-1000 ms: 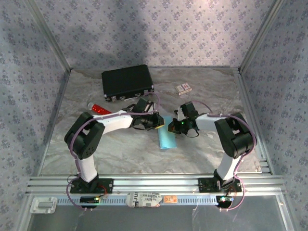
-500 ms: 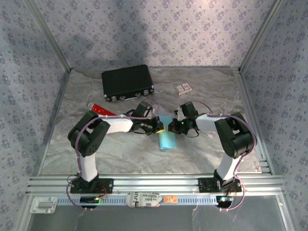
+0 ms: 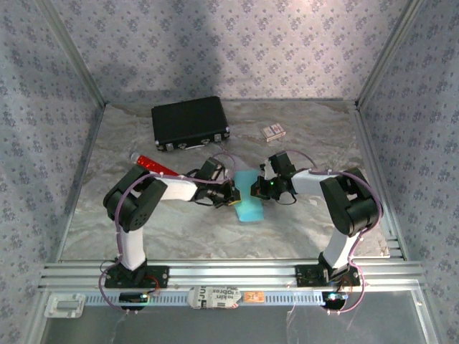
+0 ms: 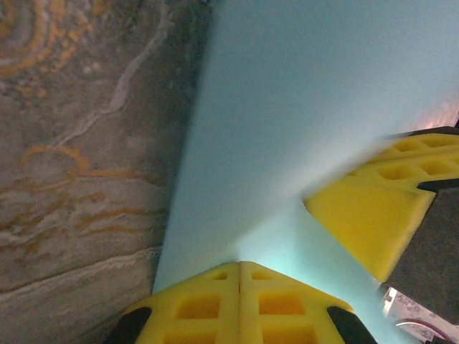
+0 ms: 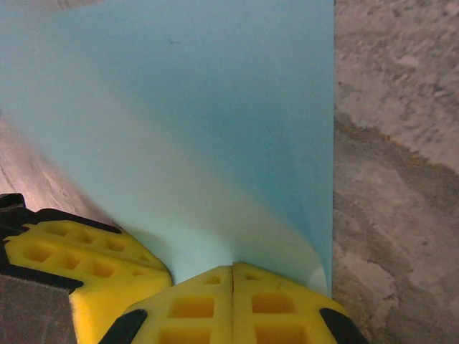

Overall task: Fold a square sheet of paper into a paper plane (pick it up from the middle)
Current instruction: First fold the square sheet of paper in half at the center of the table.

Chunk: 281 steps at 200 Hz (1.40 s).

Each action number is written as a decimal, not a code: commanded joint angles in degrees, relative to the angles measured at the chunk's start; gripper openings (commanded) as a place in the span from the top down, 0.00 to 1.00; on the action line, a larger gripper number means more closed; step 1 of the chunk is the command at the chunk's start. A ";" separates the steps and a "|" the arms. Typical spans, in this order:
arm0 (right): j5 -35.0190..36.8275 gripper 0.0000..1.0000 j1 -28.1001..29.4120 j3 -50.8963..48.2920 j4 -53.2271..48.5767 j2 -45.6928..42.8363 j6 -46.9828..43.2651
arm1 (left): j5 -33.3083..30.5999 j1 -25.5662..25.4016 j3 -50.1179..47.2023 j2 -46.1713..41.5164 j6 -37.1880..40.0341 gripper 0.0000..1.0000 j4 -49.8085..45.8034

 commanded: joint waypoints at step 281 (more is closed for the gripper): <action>5.72 1.00 0.07 -1.58 -6.98 0.35 -0.83 | 2.57 5.35 16.02 5.04 10.22 0.97 -14.90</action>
